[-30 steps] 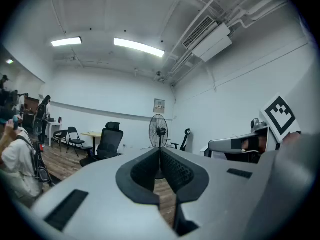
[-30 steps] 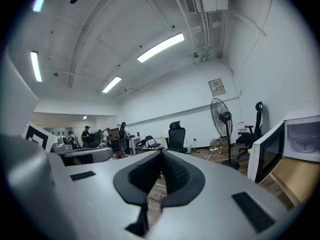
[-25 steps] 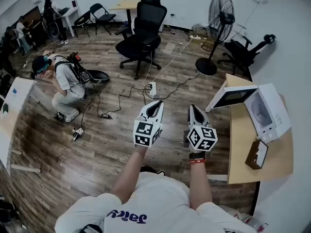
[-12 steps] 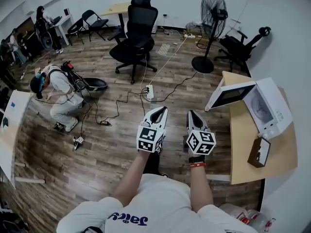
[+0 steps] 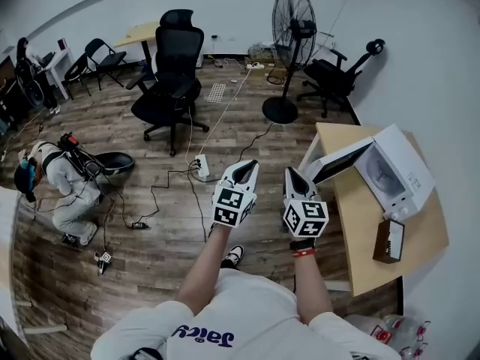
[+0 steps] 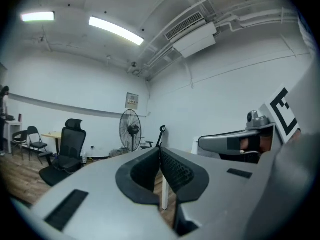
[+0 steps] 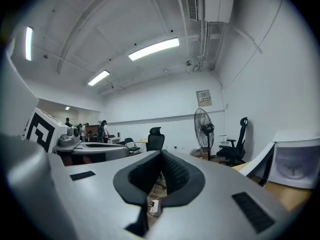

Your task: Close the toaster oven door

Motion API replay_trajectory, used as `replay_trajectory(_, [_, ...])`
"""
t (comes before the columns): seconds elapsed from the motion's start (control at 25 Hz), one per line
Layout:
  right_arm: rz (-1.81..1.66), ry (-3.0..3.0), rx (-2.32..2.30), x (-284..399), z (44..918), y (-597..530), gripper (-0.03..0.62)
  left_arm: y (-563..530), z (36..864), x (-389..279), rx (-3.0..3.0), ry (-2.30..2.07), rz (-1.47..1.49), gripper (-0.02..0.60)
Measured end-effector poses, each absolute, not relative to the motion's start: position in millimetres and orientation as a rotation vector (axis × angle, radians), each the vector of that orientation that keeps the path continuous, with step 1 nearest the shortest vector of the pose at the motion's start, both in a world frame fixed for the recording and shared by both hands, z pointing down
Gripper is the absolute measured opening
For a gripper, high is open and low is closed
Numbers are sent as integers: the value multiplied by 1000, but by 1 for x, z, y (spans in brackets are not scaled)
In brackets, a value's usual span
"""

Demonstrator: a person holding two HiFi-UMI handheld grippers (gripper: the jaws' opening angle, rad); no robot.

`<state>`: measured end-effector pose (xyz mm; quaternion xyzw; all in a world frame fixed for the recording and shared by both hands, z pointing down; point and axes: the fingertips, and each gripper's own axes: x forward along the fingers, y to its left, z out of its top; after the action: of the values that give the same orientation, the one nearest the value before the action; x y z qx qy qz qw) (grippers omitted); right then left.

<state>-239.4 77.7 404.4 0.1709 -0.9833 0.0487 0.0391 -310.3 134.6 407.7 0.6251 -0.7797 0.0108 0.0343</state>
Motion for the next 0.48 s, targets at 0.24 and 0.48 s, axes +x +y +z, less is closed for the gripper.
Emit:
replay_trajectory(0.24, [218, -2972, 806, -229, 402, 10, 15, 51, 396, -307, 2156, -2202, 34, 21])
replay_trajectory(0.48, [265, -2863, 1180, -166, 406, -42, 15, -19, 394, -249, 2412, -1920, 30, 21])
